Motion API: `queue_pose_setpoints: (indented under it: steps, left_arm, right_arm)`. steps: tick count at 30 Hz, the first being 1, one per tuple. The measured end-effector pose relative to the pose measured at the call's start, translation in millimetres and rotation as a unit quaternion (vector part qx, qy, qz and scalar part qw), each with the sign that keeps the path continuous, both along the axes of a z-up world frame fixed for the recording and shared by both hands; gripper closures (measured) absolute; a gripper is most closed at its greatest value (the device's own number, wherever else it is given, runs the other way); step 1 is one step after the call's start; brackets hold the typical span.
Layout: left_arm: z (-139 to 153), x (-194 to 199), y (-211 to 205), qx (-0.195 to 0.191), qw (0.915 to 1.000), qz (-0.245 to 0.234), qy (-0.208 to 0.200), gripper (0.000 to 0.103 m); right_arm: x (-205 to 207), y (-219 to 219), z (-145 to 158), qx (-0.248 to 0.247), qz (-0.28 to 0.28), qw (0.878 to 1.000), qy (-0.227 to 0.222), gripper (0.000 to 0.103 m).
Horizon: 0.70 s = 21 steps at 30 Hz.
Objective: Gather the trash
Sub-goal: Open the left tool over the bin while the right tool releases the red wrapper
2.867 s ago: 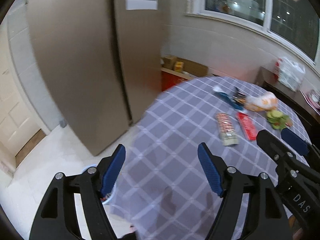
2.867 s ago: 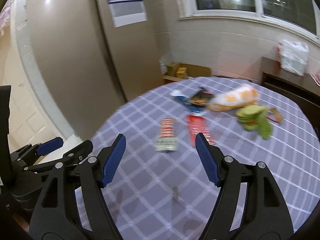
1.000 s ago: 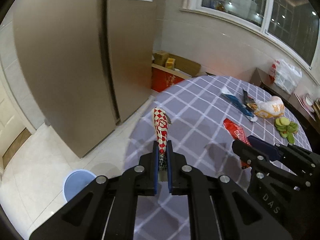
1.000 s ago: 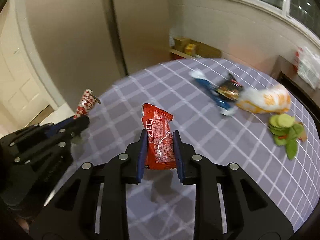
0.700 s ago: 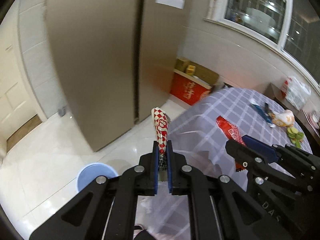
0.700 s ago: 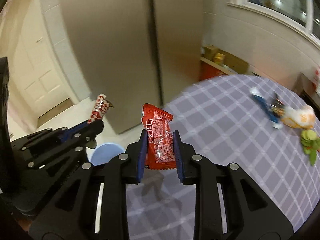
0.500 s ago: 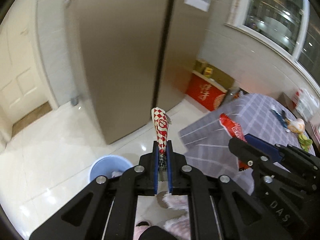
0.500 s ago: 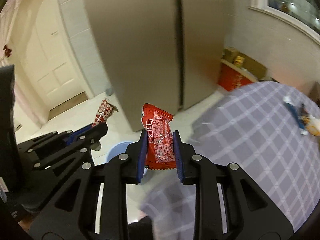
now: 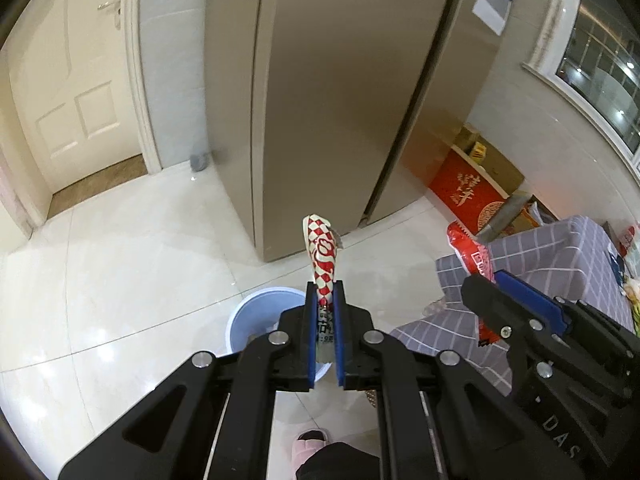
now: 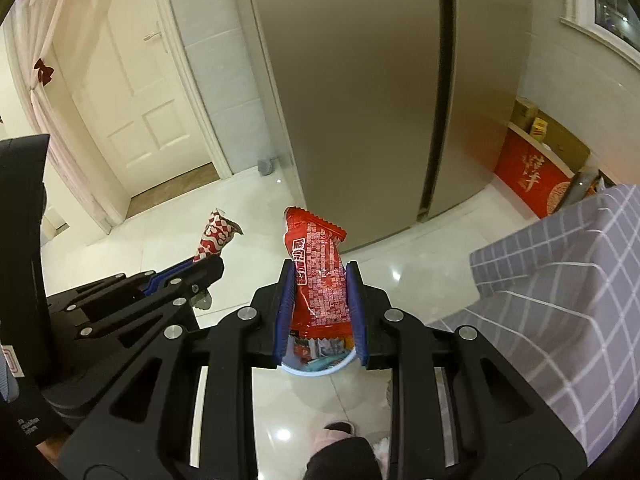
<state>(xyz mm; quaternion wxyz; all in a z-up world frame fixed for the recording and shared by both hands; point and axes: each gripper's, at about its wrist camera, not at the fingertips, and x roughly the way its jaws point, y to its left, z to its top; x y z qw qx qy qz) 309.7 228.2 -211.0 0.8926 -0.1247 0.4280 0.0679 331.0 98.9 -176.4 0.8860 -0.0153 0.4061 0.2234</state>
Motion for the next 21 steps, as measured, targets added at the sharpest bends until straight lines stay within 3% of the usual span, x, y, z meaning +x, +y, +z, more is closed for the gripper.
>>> queue_pose_setpoints:
  steps: [11, 14, 15, 16, 17, 21]
  left_arm:
    - [-16, 22, 26, -0.006, 0.9998, 0.011, 0.014, 0.096]
    - [-17, 25, 29, 0.008, 0.9996, 0.022, 0.015, 0.092]
    - [-18, 27, 30, 0.019, 0.9991, 0.033, 0.02, 0.079]
    - [-19, 26, 29, 0.023, 0.9988, 0.036, 0.022, 0.059]
    - [-18, 25, 30, 0.025, 0.9988, 0.037, 0.019, 0.049]
    - [-17, 22, 31, 0.035, 0.9985, 0.038, 0.018, 0.049]
  right_arm:
    - [10, 24, -12, 0.015, -0.008, 1.0, 0.001, 0.078]
    - [12, 26, -15, 0.016, -0.015, 1.0, 0.002, 0.078]
    - [13, 27, -16, 0.017, -0.017, 1.0, 0.002, 0.078]
    - [14, 27, -16, 0.017, -0.018, 1.0, 0.003, 0.078]
    - [14, 26, -18, 0.018, -0.018, 1.0, 0.005, 0.078]
    - [16, 26, -21, 0.017, -0.019, 1.0, 0.009, 0.078]
